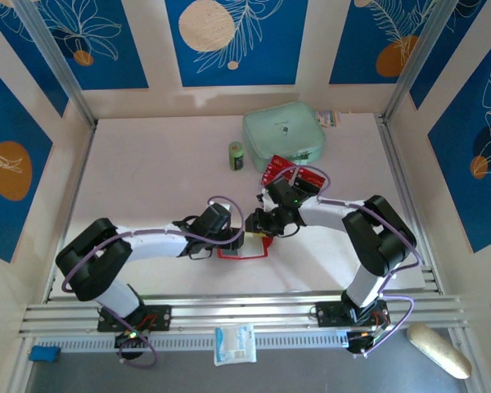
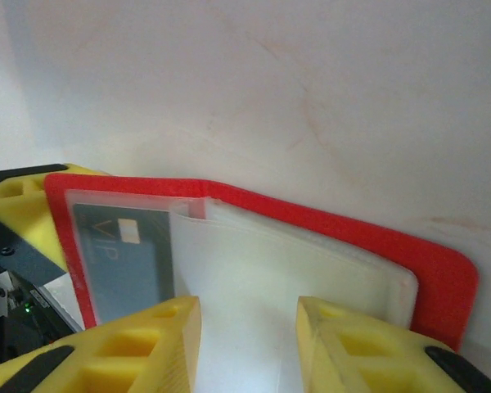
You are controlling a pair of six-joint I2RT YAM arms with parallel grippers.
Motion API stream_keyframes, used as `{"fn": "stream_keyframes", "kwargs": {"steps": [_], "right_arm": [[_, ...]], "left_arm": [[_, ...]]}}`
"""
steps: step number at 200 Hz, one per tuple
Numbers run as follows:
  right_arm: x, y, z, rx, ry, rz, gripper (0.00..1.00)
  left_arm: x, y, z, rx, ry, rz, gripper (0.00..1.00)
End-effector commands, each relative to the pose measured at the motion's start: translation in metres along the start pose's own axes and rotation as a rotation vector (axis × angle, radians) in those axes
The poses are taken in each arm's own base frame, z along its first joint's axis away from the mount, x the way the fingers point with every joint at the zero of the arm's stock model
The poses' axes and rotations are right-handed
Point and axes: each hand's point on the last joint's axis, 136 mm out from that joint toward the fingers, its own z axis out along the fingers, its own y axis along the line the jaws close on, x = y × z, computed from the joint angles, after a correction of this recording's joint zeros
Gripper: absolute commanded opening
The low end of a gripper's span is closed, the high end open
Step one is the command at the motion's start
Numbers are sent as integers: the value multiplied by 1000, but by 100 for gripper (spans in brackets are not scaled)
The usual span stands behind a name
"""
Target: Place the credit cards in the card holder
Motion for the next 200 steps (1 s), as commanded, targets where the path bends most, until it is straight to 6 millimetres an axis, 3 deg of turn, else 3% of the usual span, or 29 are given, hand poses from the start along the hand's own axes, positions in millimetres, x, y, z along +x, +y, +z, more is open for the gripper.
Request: {"fn": "stream_keyframes", "kwargs": {"steps": [1, 68, 200], "right_arm": [[5, -6, 6, -4, 20, 33, 39], [8, -5, 14, -20, 50, 40, 41], [5, 37, 0, -169, 76, 13, 34]], "left_arm": [[39, 23, 8, -56, 121, -9, 74], [38, 24, 6, -58, 104, -13, 70], [29, 21, -4, -42, 65, -16, 74]]}}
